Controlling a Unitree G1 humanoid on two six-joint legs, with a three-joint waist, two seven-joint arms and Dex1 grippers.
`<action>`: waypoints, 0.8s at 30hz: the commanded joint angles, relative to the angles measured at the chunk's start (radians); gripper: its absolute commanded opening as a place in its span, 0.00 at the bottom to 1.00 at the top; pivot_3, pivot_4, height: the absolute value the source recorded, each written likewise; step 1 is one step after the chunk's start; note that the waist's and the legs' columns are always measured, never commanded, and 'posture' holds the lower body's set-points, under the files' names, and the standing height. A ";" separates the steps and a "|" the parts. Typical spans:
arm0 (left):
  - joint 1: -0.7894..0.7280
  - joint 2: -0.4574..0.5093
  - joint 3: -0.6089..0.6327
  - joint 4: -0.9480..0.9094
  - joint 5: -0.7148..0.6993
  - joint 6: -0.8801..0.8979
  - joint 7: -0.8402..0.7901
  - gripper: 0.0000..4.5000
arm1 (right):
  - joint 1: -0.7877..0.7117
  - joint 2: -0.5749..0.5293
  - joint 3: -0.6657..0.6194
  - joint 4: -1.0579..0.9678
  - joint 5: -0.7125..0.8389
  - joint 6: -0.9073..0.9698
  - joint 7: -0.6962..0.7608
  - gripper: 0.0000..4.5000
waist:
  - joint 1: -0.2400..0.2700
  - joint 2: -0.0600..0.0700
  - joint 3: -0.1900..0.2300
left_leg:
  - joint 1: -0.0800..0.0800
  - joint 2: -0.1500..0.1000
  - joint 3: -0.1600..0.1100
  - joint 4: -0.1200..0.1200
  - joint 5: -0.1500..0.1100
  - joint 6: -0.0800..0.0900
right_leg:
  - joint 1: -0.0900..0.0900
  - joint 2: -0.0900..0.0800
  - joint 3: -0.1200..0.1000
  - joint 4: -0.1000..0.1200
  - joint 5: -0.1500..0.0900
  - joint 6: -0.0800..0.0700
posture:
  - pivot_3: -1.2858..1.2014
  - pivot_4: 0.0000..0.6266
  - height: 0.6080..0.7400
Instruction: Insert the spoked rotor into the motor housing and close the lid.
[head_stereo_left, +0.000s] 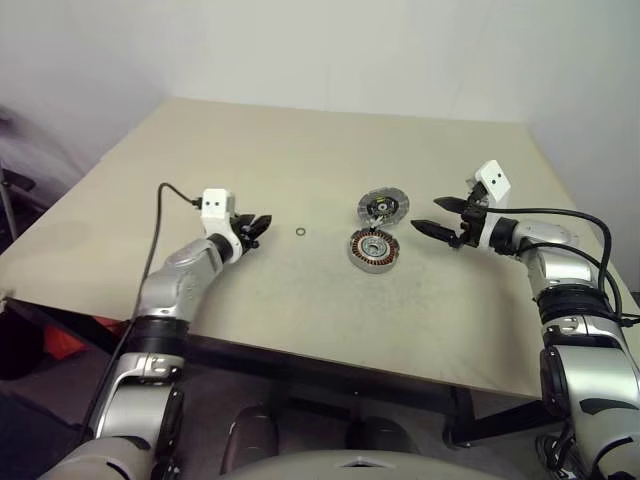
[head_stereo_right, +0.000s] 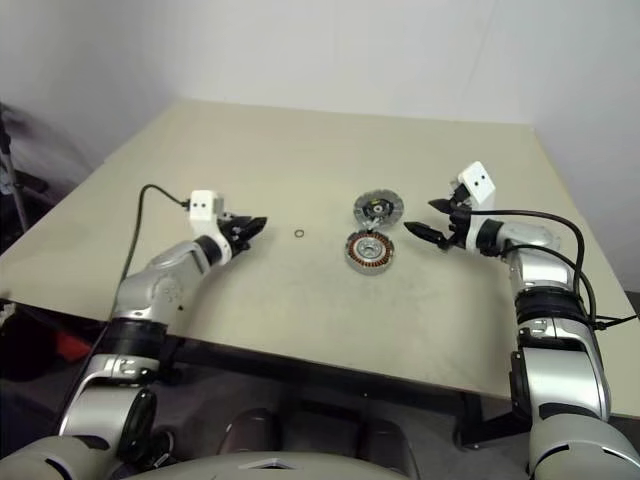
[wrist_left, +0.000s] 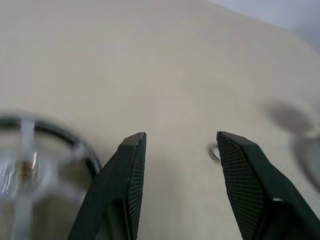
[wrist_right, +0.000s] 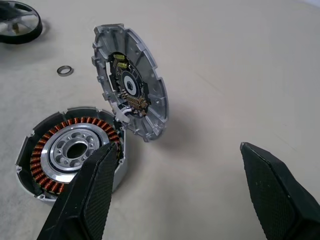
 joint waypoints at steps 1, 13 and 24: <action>-0.096 -0.041 -0.050 0.200 0.107 -0.205 -0.060 0.53 | -0.022 0.000 -0.011 -0.024 0.011 -0.022 -0.005 0.99 | 0.002 0.000 0.000 | 0.000 0.000 0.000 0.000 0.000 0.001 | 0.000 0.000 0.000 0.000 0.000 0.000 | 0.52 0.00 1.00; -0.184 -0.118 -0.019 0.435 0.153 -0.306 -0.159 0.53 | -0.006 -0.008 -0.021 -0.045 0.018 -0.020 -0.010 0.99 | 0.005 0.000 0.000 | -0.003 -0.001 0.001 0.000 0.001 0.004 | -0.003 -0.002 0.000 0.002 0.000 0.000 | 0.52 0.00 1.00; -0.165 -0.115 0.002 0.434 0.180 -0.253 -0.125 0.53 | -0.022 0.004 -0.018 -0.030 0.012 -0.038 -0.030 0.99 | 0.010 0.000 0.000 | -0.003 -0.001 0.000 0.000 0.001 0.004 | -0.003 -0.002 0.000 0.002 0.000 0.000 | 0.52 0.00 1.00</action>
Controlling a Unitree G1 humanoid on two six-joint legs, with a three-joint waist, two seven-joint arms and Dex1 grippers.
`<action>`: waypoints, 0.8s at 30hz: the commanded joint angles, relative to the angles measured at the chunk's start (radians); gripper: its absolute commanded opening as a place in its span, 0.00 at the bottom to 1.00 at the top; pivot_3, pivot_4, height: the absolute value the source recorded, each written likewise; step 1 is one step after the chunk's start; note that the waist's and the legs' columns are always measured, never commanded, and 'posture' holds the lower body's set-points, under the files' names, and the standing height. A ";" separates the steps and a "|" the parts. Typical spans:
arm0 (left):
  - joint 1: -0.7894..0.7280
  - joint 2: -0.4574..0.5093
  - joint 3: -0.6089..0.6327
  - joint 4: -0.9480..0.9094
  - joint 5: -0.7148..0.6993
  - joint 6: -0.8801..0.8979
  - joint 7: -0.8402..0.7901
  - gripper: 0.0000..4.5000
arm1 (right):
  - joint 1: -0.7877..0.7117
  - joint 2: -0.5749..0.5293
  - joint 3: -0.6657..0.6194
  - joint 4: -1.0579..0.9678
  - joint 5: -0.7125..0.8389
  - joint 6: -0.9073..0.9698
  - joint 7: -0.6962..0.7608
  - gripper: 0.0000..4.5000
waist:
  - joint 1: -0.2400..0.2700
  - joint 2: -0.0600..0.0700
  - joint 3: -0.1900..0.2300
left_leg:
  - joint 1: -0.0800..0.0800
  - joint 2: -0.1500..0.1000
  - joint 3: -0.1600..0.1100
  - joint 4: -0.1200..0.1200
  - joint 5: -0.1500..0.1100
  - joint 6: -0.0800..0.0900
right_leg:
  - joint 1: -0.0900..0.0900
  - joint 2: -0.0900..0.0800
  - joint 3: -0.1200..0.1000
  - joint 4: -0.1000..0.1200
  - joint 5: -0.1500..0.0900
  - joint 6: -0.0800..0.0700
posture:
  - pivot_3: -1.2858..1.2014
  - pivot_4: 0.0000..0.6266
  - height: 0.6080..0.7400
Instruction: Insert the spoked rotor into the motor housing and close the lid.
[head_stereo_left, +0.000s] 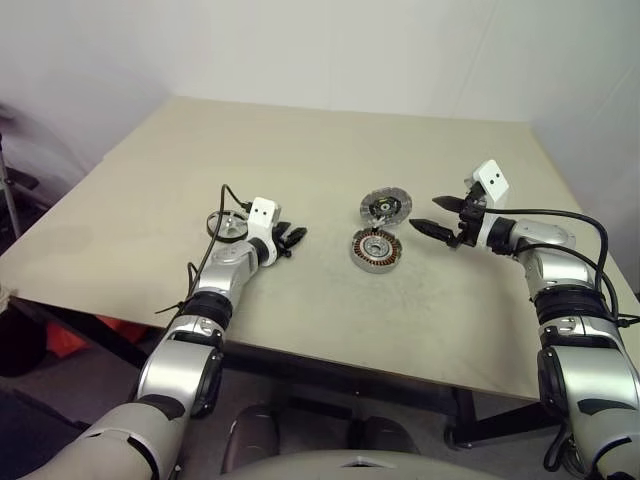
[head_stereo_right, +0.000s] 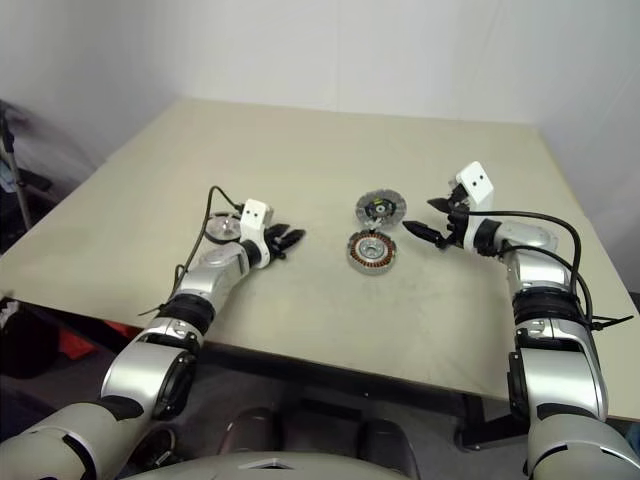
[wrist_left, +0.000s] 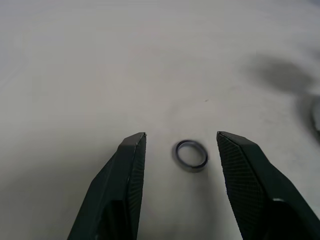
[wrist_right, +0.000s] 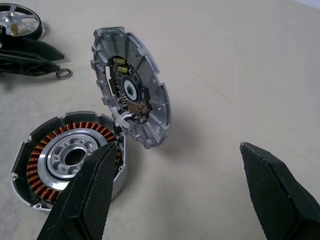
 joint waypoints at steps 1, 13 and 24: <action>-0.018 -0.003 0.011 -0.011 0.013 0.008 0.007 0.53 | -0.030 -0.001 -0.015 -0.025 0.006 -0.042 -0.021 0.99 | 0.001 0.000 0.000 | 0.000 0.000 0.000 0.000 0.000 0.000 | 0.000 0.000 0.000 0.000 0.000 0.000 | 0.52 0.00 1.00; -0.081 -0.002 -0.044 0.064 0.116 0.026 0.018 0.53 | -0.039 0.009 -0.020 -0.074 0.027 -0.048 -0.022 0.99 | 0.016 0.000 0.000 | 0.001 0.000 0.000 0.000 0.000 -0.001 | 0.001 0.000 0.000 0.000 0.000 0.000 | 0.52 0.00 1.00; -0.096 -0.035 -0.034 0.167 0.139 -0.042 0.025 0.53 | -0.041 0.009 -0.022 -0.075 0.030 -0.052 -0.024 0.99 | 0.020 0.001 0.000 | 0.006 -0.001 0.000 0.000 -0.002 -0.003 | 0.005 -0.001 0.000 0.000 0.000 0.000 | 0.52 0.00 1.00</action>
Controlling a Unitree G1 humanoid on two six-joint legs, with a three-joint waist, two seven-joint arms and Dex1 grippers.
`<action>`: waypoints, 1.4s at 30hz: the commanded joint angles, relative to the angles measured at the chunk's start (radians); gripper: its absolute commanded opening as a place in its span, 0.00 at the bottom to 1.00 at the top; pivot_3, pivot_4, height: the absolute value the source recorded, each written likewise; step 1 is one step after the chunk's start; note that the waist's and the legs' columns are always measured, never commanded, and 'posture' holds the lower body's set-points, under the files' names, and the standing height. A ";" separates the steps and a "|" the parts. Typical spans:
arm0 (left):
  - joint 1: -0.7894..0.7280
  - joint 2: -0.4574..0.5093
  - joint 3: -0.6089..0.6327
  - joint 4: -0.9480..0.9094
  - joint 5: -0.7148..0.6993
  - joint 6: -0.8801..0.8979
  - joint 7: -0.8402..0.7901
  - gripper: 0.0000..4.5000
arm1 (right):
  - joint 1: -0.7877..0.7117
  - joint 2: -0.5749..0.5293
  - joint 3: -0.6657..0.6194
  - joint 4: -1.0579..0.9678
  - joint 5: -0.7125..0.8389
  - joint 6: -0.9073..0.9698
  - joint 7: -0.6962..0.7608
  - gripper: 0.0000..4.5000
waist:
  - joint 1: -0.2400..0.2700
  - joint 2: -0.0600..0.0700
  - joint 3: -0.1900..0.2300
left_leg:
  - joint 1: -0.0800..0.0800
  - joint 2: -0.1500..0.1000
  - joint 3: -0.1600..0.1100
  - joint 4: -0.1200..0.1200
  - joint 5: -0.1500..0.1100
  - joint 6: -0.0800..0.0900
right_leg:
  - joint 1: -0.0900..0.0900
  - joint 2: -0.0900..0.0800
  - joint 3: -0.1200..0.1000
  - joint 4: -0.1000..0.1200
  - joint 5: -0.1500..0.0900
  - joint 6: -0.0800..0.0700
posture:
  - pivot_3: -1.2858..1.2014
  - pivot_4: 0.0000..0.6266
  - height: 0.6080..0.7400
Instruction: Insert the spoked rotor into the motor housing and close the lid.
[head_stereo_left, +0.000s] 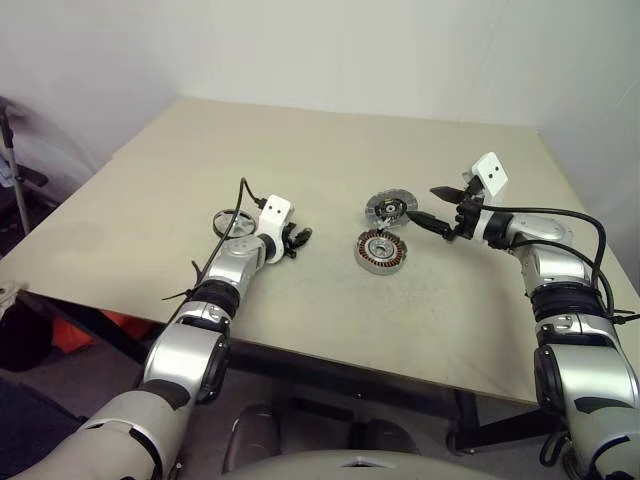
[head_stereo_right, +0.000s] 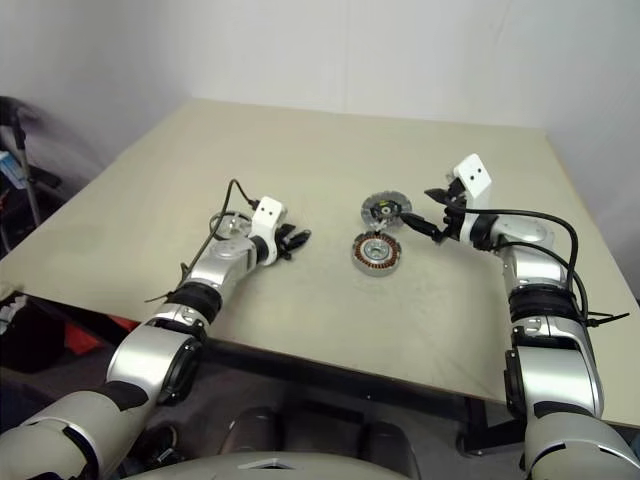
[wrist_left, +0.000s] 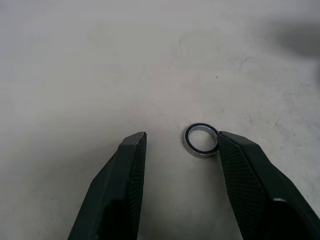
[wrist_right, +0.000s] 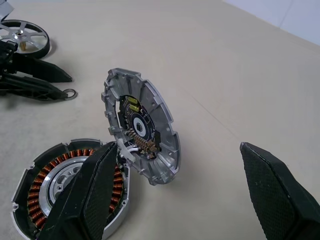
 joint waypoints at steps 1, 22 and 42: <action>-0.006 -0.021 0.006 0.044 0.009 -0.022 0.002 0.53 | -0.030 -0.005 -0.021 -0.046 0.023 -0.018 -0.001 0.99 | 0.000 0.001 0.000 | 0.000 -0.001 0.000 0.000 0.000 0.000 | 0.000 -0.001 0.000 0.000 0.000 0.000 | 0.52 0.00 1.00; -0.001 -0.047 -0.006 0.098 0.061 -0.126 -0.022 0.53 | -0.027 -0.001 -0.019 -0.050 0.024 -0.022 -0.007 0.99 | 0.021 0.001 0.000 | -0.002 -0.001 0.000 -0.001 -0.001 0.003 | -0.002 -0.003 0.000 -0.001 -0.001 0.001 | 0.52 0.00 1.00; -0.032 -0.071 -0.013 0.124 0.101 -0.135 -0.032 0.53 | -0.026 0.006 -0.018 -0.053 0.028 -0.027 -0.016 0.99 | 0.023 0.001 0.000 | -0.002 -0.005 -0.001 -0.001 -0.002 0.003 | -0.001 -0.006 0.000 -0.002 -0.001 0.002 | 0.52 0.00 1.00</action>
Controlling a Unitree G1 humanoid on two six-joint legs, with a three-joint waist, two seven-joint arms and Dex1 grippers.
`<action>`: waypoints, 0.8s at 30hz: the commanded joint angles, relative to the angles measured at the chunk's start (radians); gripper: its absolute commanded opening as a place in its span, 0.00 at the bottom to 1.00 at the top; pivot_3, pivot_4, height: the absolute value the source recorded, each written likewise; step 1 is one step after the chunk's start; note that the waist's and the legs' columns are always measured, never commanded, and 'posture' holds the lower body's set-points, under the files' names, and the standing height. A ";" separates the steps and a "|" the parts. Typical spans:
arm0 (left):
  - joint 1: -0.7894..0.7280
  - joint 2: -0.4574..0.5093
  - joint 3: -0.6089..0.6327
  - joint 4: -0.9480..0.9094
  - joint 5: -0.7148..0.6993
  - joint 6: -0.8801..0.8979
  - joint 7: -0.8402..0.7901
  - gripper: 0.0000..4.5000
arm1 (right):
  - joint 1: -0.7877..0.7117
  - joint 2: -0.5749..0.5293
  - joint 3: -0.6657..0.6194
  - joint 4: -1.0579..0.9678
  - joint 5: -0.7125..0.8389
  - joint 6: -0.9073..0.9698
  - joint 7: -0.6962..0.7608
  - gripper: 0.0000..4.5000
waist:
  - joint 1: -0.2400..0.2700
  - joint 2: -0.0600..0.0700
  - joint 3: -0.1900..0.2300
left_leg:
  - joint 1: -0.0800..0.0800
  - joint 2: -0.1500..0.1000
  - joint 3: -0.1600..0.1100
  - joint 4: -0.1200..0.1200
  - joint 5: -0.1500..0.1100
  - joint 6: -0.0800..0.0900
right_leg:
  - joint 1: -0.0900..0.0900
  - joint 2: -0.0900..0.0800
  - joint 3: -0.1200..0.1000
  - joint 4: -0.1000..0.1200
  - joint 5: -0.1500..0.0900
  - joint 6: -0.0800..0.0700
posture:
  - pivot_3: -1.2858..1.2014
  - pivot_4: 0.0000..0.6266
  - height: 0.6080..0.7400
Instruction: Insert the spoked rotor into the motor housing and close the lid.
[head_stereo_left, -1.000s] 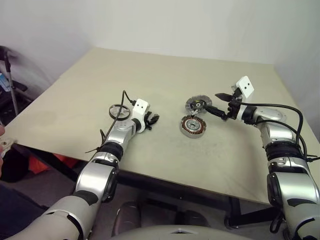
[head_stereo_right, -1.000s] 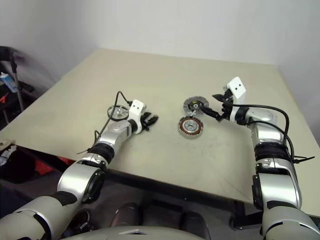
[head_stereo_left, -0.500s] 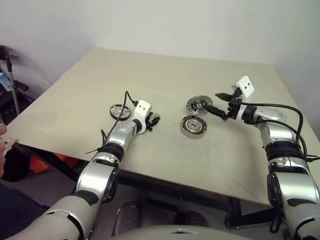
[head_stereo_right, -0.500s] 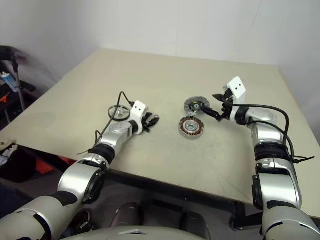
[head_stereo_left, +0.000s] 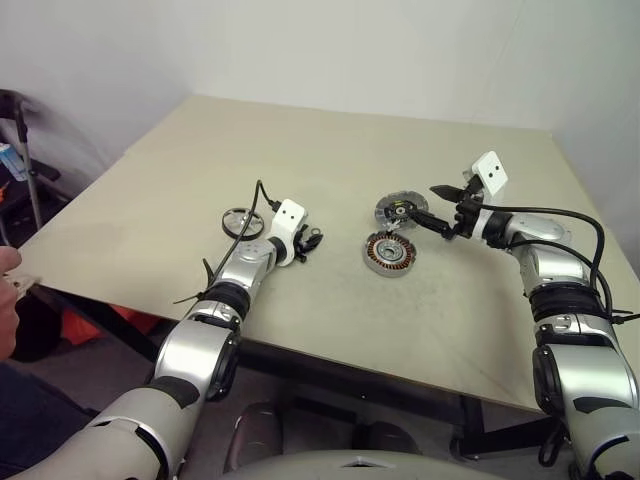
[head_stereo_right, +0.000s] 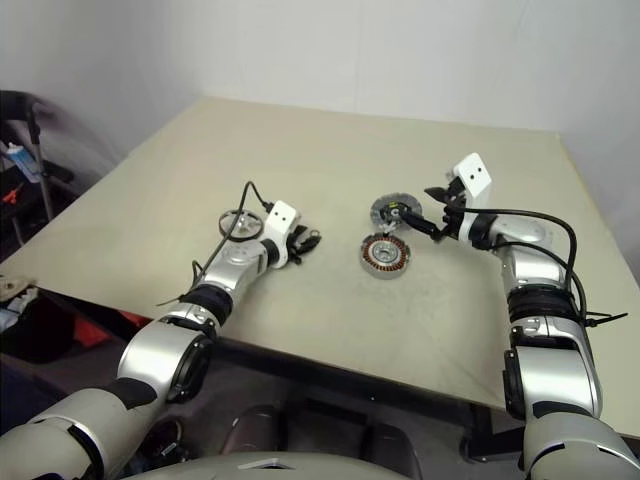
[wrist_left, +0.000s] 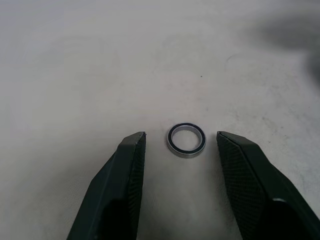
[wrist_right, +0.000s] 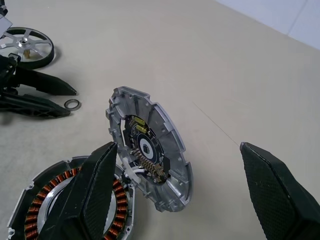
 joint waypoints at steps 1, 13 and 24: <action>-0.003 -0.016 -0.015 0.020 0.013 0.006 -0.011 0.53 | -0.025 -0.001 -0.018 -0.052 0.020 -0.021 0.000 0.99 | 0.000 0.000 0.000 | 0.000 0.000 0.000 0.000 0.000 0.000 | 0.000 0.000 0.000 0.000 0.000 0.000 | 0.52 0.00 1.00; -0.004 -0.019 0.000 0.026 0.005 0.027 0.002 0.28 | -0.034 0.001 -0.017 -0.045 0.018 -0.026 -0.003 0.99 | 0.000 0.000 0.000 | 0.000 0.000 0.000 -0.001 0.000 0.000 | 0.000 0.000 0.000 -0.001 0.000 0.001 | 0.52 0.00 1.00; -0.004 -0.011 -0.009 0.025 0.019 0.033 0.018 0.17 | -0.034 0.002 -0.020 -0.036 0.016 -0.042 -0.018 0.99 | 0.001 0.000 0.000 | 0.000 -0.002 -0.001 -0.001 -0.001 0.002 | 0.000 -0.002 0.000 -0.001 -0.001 0.002 | 0.52 0.00 1.00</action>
